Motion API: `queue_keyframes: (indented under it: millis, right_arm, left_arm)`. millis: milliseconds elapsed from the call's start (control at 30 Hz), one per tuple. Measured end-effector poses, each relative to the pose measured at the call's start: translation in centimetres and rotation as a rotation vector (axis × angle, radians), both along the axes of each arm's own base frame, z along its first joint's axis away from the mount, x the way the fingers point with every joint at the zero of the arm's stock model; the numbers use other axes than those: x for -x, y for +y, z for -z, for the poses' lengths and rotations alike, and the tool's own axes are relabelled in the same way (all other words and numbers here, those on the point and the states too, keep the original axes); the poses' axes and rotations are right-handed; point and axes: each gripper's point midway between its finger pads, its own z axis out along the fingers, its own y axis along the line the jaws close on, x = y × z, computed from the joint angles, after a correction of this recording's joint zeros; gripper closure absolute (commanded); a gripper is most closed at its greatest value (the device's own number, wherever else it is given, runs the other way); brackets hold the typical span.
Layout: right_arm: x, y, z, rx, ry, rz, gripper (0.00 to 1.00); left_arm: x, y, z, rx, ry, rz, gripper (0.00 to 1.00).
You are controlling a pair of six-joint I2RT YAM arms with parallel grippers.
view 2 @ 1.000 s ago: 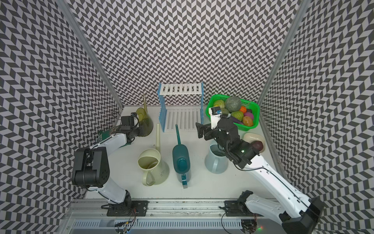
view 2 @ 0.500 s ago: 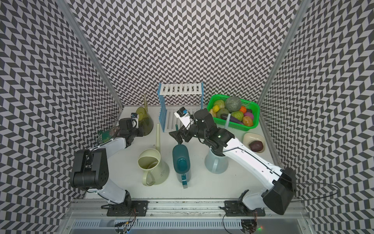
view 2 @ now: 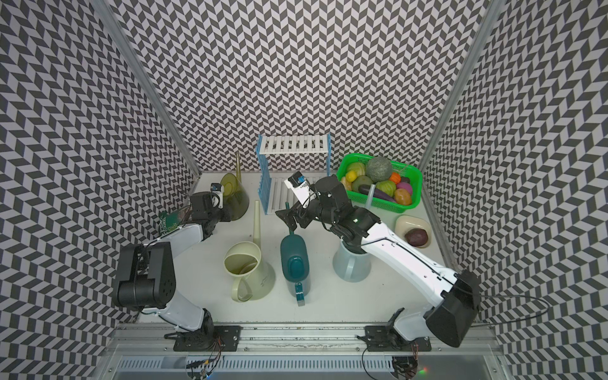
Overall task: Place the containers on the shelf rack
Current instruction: 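Pick up a container from the center of the board.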
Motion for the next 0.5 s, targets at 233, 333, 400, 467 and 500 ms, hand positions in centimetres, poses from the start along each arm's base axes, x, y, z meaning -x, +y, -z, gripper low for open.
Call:
queue_keyframes:
  millis: [233, 333, 400, 467, 500]
  right_arm:
    - [-0.2, -1.3, 0.2, 0.000, -0.011, 0.066, 0.00]
    - [-0.6, -2.4, -0.1, -0.008, -0.022, 0.122, 0.00]
    - [-1.1, -3.3, -0.6, -0.023, -0.030, 0.173, 0.00]
    - [-2.1, -4.4, -1.0, -0.039, -0.035, 0.242, 0.00]
    - [-2.9, -5.2, -1.2, -0.046, -0.037, 0.290, 0.00]
  left_arm:
    - [1.7, 0.3, -3.0, -0.012, -0.017, -0.002, 1.00]
    - [2.3, 0.3, -4.5, -0.014, -0.026, -0.001, 1.00]
    - [2.6, 0.3, -5.7, -0.014, -0.032, 0.000, 1.00]
    - [2.8, 0.3, -7.2, -0.016, -0.047, -0.001, 1.00]
    - [2.9, 0.4, -8.2, -0.016, -0.058, -0.001, 1.00]
